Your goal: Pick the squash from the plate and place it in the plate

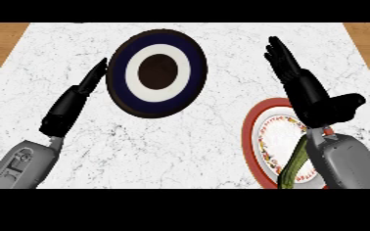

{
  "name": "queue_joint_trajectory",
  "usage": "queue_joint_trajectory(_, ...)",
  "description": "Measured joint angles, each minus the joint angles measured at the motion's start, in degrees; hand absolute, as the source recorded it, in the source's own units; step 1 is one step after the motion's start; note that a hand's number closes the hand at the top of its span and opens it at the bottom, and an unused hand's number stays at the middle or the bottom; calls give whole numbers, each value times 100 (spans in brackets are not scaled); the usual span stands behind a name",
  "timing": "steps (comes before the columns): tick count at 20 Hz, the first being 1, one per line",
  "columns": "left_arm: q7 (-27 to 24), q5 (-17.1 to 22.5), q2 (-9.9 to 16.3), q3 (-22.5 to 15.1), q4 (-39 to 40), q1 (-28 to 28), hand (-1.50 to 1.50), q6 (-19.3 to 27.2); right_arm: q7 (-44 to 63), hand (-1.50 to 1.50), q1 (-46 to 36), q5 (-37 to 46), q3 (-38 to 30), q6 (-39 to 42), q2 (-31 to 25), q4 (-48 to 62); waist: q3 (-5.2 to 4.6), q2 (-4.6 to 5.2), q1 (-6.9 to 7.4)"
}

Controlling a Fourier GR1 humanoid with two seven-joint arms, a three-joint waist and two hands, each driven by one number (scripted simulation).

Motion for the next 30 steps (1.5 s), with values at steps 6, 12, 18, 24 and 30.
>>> queue_joint_trajectory(6,327,133,-178,362,143,76,0,459,428,-150,73,267,-1014,-1865,436,344,-20,-79,-130)
queue_joint_trajectory(12,599,299,-368,509,218,113,0,686,1376,-150,693,1961,-588,-2888,-189,1220,-93,-24,-106)
queue_joint_trajectory(18,1030,249,-534,526,172,4,0,938,2411,-150,1090,3645,139,-4559,715,1353,-52,-91,-110)
queue_joint_trajectory(24,1159,185,-648,556,203,-23,0,1053,3911,-150,1277,5754,356,-4427,639,838,-57,-133,-201)
queue_joint_trajectory(30,1245,137,-660,572,130,22,0,1098,5516,-150,1404,6733,381,-2855,512,-158,-67,-160,-259)
